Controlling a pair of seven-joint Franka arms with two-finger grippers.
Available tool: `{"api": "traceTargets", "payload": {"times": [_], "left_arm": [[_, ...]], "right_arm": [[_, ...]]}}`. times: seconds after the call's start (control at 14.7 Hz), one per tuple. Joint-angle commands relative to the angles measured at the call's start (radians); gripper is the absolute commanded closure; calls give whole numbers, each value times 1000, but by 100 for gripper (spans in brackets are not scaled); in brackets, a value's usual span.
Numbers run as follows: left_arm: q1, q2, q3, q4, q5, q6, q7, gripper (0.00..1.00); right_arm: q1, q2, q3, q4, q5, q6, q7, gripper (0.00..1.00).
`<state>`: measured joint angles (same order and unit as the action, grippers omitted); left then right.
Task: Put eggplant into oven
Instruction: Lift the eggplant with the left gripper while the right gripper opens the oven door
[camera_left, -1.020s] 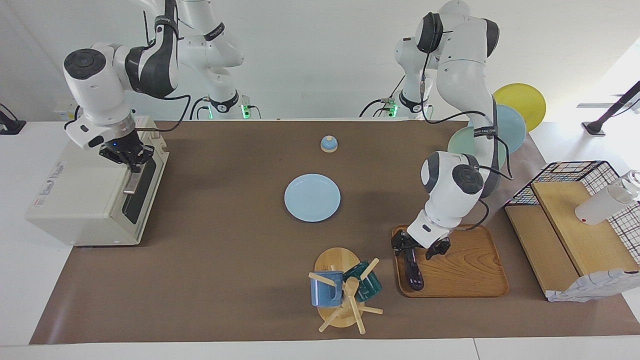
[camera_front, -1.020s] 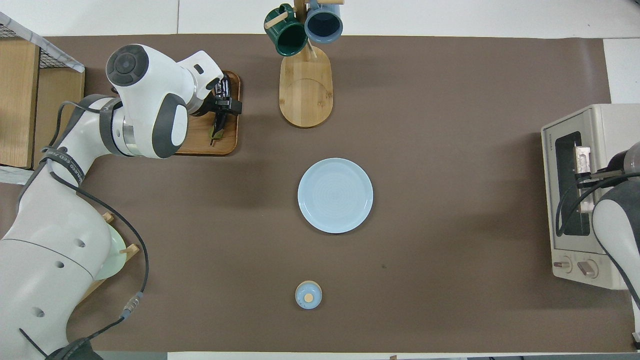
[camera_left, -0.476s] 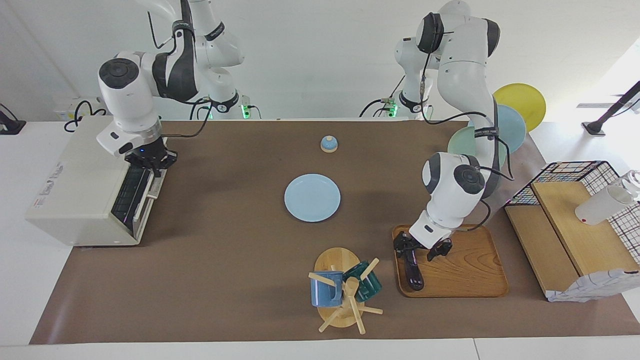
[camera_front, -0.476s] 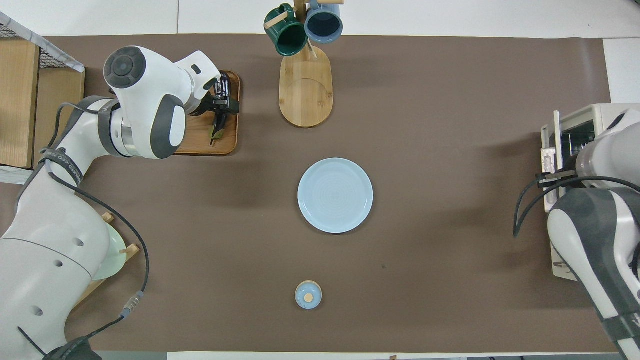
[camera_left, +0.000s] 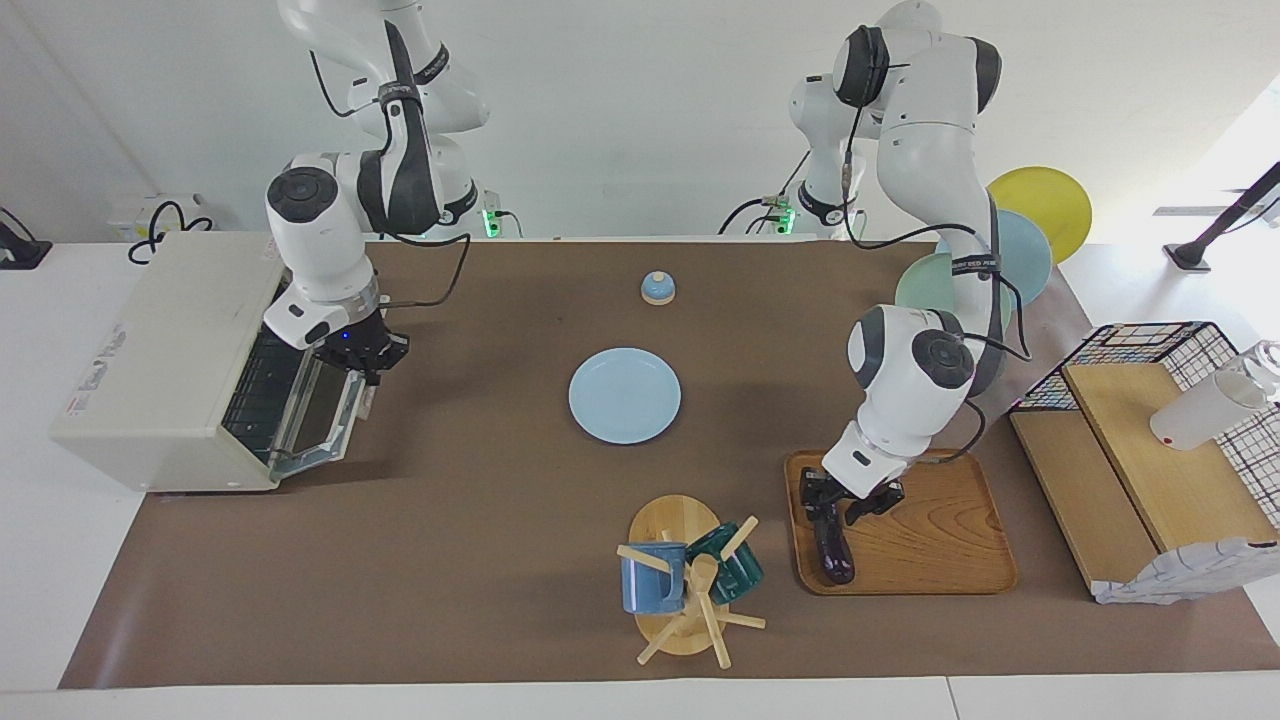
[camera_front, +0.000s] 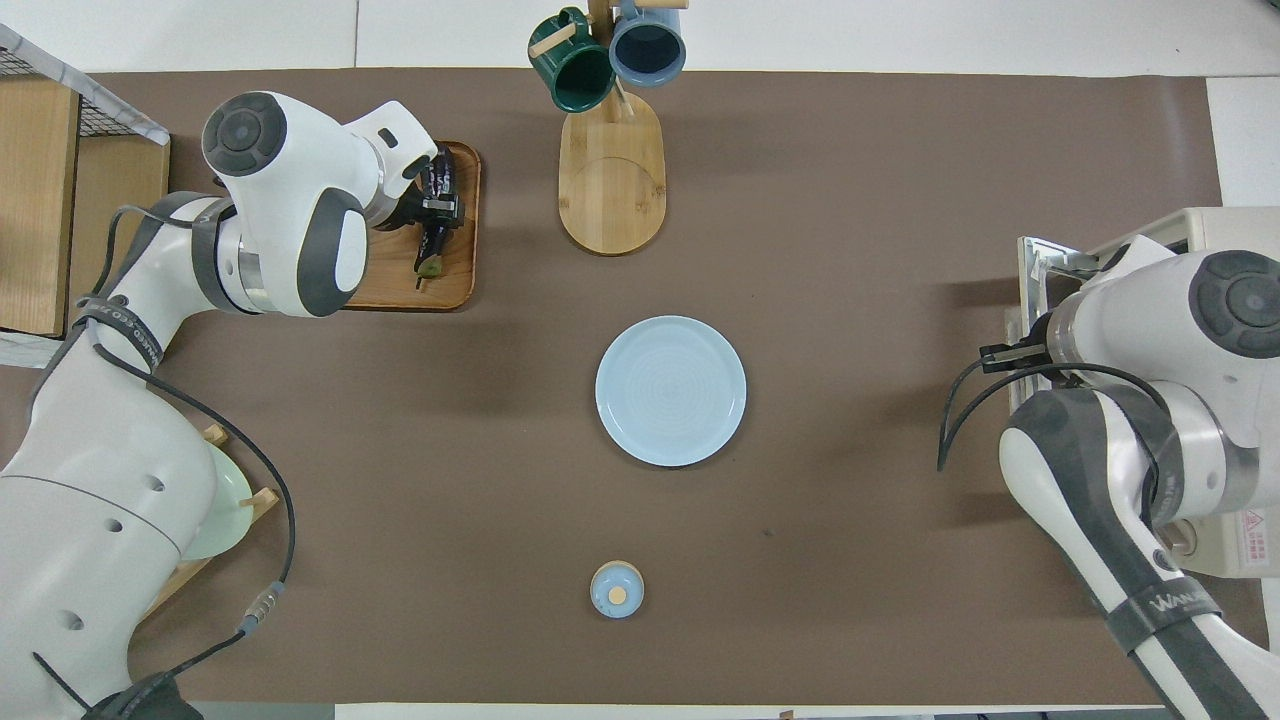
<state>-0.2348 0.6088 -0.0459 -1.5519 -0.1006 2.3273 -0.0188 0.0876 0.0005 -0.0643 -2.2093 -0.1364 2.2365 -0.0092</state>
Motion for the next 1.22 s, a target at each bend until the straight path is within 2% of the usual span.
{"api": "traceTargets", "payload": {"times": [0.0,0.34,0.61,0.95,1.16], "left_arm": [[2,-9,0,-20,16,21,17,47],[0,-14,0,-30,16,15,17,98],[3,-21,-2,-17,7,-22,4,100],[-7,-177,-3,-30,-8,-205,-100,100],[-67,-269,-5,-33,-10,-346,-225,100]], "right_arm": [[-49,49,-28,-32,-52,121,-17,100],[-22,87,-25,-55,-43,166,17,100],[3,118,-25,-55,15,180,48,100],[72,113,-20,-35,141,164,55,100],[142,110,-20,51,156,63,122,100]]}}
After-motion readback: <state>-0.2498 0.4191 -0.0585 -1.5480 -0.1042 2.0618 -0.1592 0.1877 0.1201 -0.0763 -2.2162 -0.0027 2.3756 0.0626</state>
